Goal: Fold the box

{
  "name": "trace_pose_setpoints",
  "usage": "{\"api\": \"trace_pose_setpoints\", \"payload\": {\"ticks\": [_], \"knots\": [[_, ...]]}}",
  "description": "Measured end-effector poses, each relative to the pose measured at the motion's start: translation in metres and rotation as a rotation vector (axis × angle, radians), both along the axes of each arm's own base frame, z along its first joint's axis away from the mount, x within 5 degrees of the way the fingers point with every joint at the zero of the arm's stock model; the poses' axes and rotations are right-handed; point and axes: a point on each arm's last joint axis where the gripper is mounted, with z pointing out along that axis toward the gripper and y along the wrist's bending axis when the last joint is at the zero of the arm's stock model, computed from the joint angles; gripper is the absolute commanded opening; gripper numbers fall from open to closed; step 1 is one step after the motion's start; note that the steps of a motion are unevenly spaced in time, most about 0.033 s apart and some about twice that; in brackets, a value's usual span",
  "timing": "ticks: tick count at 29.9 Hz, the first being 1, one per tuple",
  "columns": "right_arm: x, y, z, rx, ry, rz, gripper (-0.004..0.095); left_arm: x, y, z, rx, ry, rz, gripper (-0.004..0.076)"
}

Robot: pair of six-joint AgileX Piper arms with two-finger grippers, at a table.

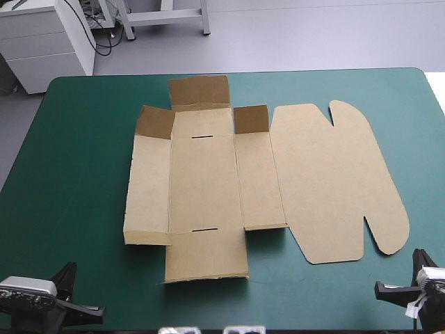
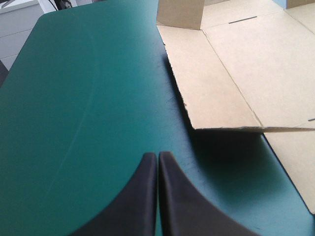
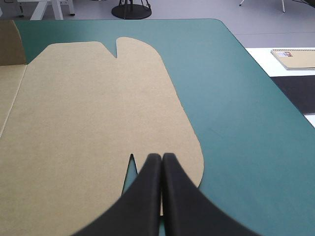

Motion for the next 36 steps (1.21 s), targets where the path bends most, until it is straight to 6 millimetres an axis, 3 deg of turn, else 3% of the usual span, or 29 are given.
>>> {"api": "trace_pose_setpoints", "payload": {"ticks": [6, 10, 24, 31, 36], "knots": [[0.000, 0.000, 0.000, 0.000, 0.000, 0.000, -0.0019, 0.005, -0.004, 0.004, -0.056, -0.016, -0.029, -0.0008], [0.000, 0.000, 0.000, 0.000, 0.000, 0.000, -0.0019, 0.024, -0.002, 0.004, -0.088, 0.081, -0.031, -0.0008], [0.000, 0.000, 0.000, -0.001, -0.004, 0.000, -0.0019, 0.137, 0.001, 0.025, -0.187, 0.455, -0.154, -0.0003], [0.000, 0.000, 0.000, -0.001, -0.005, 0.000, -0.0019, 0.199, -0.005, 0.010, -0.286, 0.683, -0.341, -0.0003], [0.000, 0.000, 0.001, -0.001, -0.006, 0.000, -0.0019, 0.226, 0.006, -0.004, -0.365, 0.763, -0.343, -0.0003]]}}
